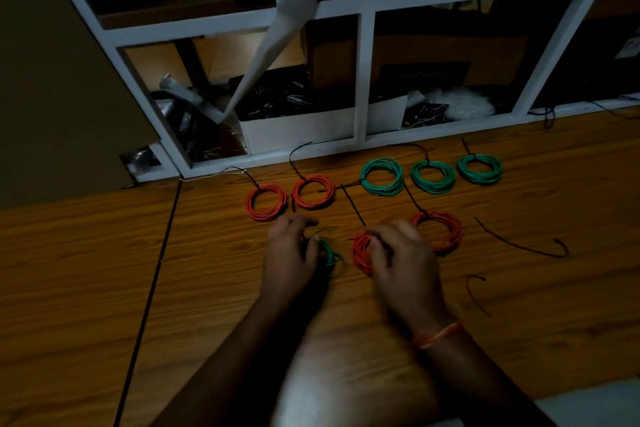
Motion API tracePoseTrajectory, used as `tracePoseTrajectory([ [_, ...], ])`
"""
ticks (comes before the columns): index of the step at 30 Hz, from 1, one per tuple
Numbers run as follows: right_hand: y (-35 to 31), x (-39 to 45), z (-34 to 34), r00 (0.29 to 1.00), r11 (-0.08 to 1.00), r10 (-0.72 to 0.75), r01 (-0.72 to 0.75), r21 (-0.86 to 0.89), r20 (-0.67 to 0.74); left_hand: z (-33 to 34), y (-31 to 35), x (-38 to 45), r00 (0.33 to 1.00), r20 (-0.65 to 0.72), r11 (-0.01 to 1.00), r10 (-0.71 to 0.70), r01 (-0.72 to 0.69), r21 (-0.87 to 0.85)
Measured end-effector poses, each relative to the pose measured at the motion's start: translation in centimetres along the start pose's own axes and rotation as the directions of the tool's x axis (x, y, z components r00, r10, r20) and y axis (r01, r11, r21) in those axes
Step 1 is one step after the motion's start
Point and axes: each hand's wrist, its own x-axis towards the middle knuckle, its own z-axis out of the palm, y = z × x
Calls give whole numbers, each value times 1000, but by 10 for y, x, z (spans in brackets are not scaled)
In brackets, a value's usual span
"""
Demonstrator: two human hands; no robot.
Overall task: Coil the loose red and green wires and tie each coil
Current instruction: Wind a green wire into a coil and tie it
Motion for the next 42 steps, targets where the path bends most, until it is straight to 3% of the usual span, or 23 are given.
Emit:
tracePoseTrajectory([
  [3, 33, 13, -23, 995, 997, 73, -75, -23, -75, 6, 22, -4, 974, 32, 975, 223, -223, -6],
  [7, 46, 14, -37, 990, 996, 89, -88, 20, -108, 12, 38, -3, 959, 5, 957, 284, -283, -61],
  [12, 18, 1, -13, 997, 991, -75, 73, 113, 16, -5, 28, -10, 966, -25, 966, 257, -257, 20],
  [17, -29, -19, 33, 955, 951, -258, 224, 215, 145, -56, -18, -27, 974, -129, 979, 187, -173, 111],
  [26, -125, -44, 103, 867, 904, -399, 319, 283, 298, -153, -89, -97, 967, -252, 993, 35, -6, 115],
  [32, -144, -26, 99, 969, 990, -137, 127, 64, 206, -169, -102, -121, 995, -91, 998, 48, -43, 52],
  [39, -85, 24, 49, 990, 991, 99, -89, -102, 102, -116, -56, -81, 1000, 1, 1000, 21, -21, -13],
  [42, -58, 53, 37, 970, 983, 168, -152, -101, 174, -80, -36, -58, 1000, 10, 999, -26, 26, -23],
])
